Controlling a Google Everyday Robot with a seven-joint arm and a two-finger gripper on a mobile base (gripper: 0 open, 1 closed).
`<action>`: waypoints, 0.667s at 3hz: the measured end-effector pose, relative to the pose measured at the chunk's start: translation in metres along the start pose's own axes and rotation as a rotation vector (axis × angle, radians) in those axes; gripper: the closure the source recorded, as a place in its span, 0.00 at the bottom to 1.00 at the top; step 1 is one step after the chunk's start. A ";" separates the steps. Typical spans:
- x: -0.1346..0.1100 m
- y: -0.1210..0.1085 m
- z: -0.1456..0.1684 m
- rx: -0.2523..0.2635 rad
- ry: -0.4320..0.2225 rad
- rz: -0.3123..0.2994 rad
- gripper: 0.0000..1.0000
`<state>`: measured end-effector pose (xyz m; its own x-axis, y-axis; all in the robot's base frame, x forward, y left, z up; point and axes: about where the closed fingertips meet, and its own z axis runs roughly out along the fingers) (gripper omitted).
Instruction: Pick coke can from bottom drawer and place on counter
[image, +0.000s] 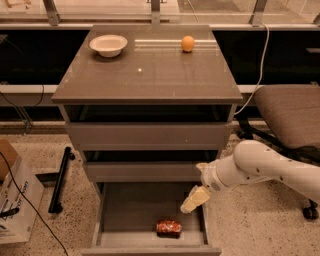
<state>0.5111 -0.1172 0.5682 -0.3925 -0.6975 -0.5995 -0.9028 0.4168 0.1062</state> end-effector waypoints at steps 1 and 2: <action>0.042 0.001 0.043 -0.047 -0.053 0.039 0.00; 0.044 0.004 0.047 -0.056 -0.053 0.045 0.00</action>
Offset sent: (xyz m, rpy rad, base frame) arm -0.0057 -0.0046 -0.0418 0.0572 0.0171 -0.0115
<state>0.4989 -0.1188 0.5045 -0.4244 -0.6464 -0.6341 -0.8935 0.4124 0.1776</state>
